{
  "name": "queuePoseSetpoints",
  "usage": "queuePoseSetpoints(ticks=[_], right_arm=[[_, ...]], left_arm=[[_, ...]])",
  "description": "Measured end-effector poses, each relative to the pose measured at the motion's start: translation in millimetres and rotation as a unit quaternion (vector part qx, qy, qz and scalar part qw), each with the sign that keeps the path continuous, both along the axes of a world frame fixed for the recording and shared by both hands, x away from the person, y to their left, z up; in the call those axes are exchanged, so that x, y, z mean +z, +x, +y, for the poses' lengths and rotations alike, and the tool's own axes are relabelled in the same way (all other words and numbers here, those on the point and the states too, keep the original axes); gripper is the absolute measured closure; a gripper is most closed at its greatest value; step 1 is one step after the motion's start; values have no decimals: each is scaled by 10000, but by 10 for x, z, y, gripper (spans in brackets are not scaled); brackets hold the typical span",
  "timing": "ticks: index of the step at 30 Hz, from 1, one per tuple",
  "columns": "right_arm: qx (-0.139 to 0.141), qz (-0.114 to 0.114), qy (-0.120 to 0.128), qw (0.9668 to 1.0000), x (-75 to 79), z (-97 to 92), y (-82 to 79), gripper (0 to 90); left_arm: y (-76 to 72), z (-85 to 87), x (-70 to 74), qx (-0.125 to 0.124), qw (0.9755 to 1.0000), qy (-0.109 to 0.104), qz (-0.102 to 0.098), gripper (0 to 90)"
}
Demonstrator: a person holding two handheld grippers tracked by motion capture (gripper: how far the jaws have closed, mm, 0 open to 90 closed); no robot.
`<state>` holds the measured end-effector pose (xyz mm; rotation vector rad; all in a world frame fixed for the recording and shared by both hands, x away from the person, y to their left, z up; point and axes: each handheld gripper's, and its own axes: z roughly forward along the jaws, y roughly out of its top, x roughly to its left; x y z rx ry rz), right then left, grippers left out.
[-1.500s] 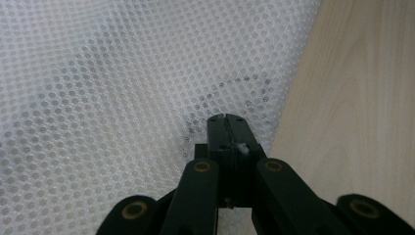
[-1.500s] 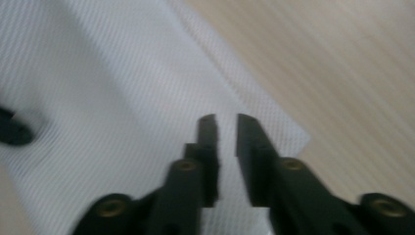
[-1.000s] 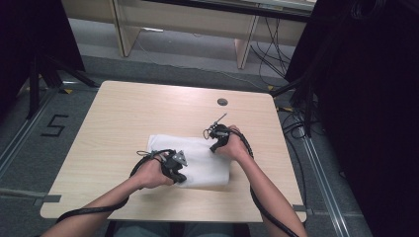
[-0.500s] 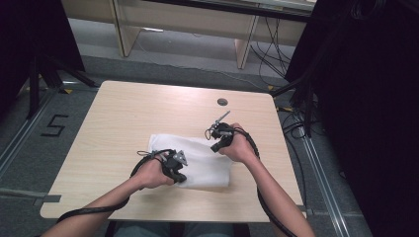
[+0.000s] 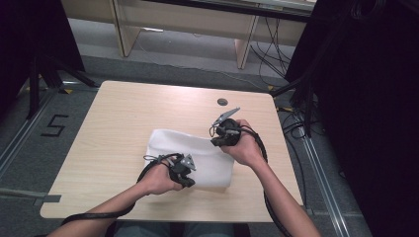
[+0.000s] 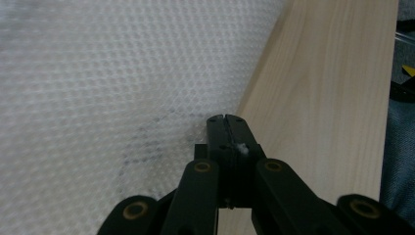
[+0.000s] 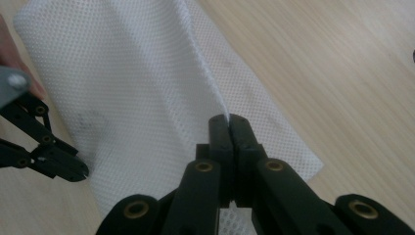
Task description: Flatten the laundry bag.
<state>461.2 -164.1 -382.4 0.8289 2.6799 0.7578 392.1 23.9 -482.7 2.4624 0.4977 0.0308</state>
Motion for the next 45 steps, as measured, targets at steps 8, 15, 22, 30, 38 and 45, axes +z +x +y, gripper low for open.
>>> queuePoseSetpoints(ticks=[8, 15, 22, 30, 38, 45], right_arm=[[102, -93, 111, 9998, 141, -13, -144, 900], [-13, -136, 160, 9998, 260, -25, -257, 900], [-57, -236, 209, 9995, 291, -46, -254, 900], [161, -294, 290, 9990, 334, -15, -309, 900], [45, -267, 325, 9991, 406, 1, -393, 900], [69, -335, 404, 9986, 413, 5, -455, 900]], left_arm=[[102, -46, -95, 185, 9998, 105, -70, 893], [130, -44, -60, 286, 9994, 82, -164, 892], [-7, -28, -79, 135, 9997, 192, -47, 892], [130, -12, -117, 343, 9990, 233, -135, 893], [278, -4, -109, 529, 9977, 311, -300, 894], [341, 67, -123, 855, 9952, 327, -336, 893]])
